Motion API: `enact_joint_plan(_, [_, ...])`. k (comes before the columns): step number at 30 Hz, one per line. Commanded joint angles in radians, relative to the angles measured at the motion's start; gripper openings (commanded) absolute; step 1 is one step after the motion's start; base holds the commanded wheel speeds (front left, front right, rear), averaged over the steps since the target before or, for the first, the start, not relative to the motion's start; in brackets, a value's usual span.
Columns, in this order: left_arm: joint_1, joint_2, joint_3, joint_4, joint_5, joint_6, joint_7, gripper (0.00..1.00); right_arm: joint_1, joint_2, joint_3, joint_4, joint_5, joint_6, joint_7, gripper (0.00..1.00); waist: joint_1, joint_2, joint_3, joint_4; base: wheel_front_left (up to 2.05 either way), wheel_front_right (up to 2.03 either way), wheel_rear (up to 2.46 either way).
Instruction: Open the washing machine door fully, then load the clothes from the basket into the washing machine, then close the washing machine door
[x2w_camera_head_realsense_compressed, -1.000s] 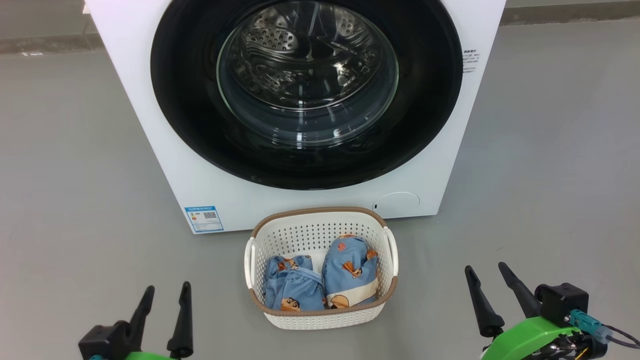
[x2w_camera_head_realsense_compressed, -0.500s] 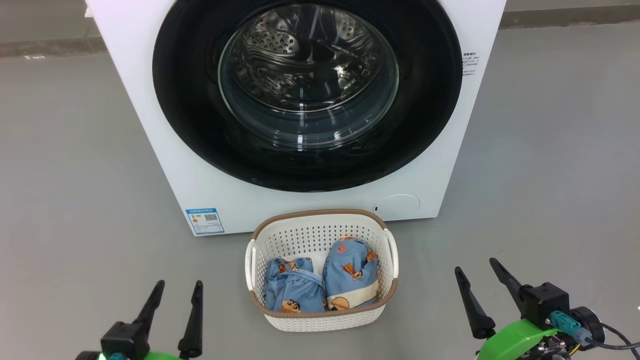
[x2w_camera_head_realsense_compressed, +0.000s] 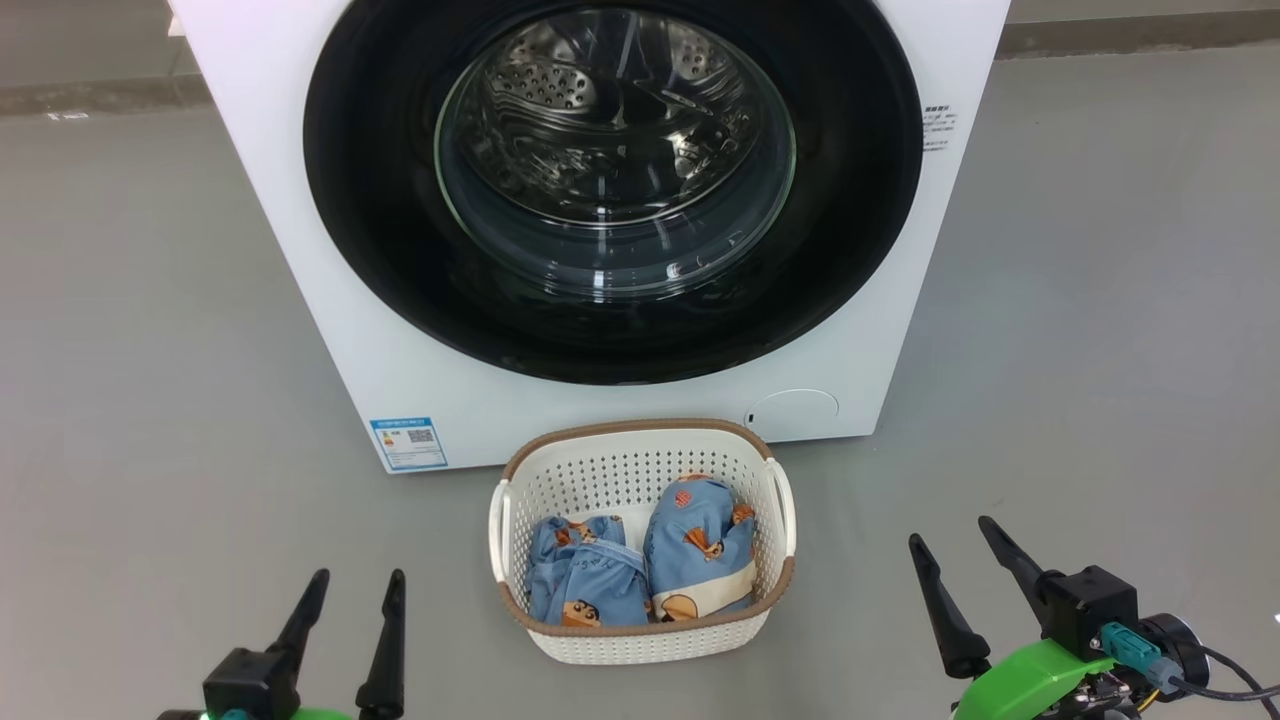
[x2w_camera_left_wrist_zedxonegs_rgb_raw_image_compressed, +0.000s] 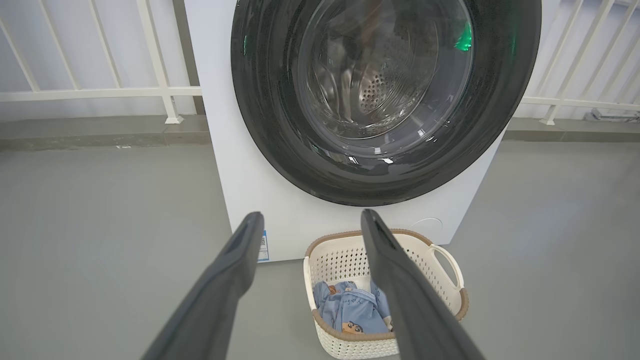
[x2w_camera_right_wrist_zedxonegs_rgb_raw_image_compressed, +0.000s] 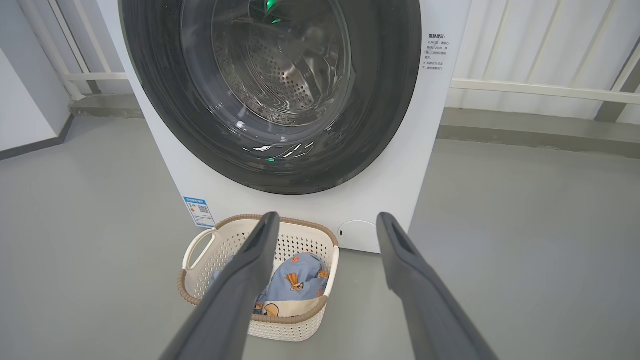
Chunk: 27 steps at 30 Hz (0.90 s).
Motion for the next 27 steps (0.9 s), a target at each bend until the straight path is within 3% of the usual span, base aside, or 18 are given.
enact_joint_plan(1, [-0.044, 0.012, 0.031, -0.016, -0.002, 0.002, -0.012, 1.0, -0.04, -0.002, 0.024, -0.021, 0.007, 0.002, -0.012, 1.0, 0.0, 0.0, -0.001, -0.001, 0.0, 0.0, 0.0])
enact_joint_plan(13, [-0.05, 0.014, 0.028, -0.004, 0.008, 0.013, -0.012, 1.0, -0.042, -0.004, 0.024, -0.018, 0.017, 0.002, -0.013, 1.0, 0.0, 0.0, -0.005, -0.005, 0.3, 0.3, -0.61])
enact_joint_plan(27, [-0.052, 0.013, 0.023, -0.01, 0.005, 0.014, -0.012, 1.0, -0.048, -0.009, 0.033, -0.018, 0.031, 0.002, -0.01, 1.0, 0.0, 0.0, 0.0, -0.021, 1.13, 1.13, -2.25])
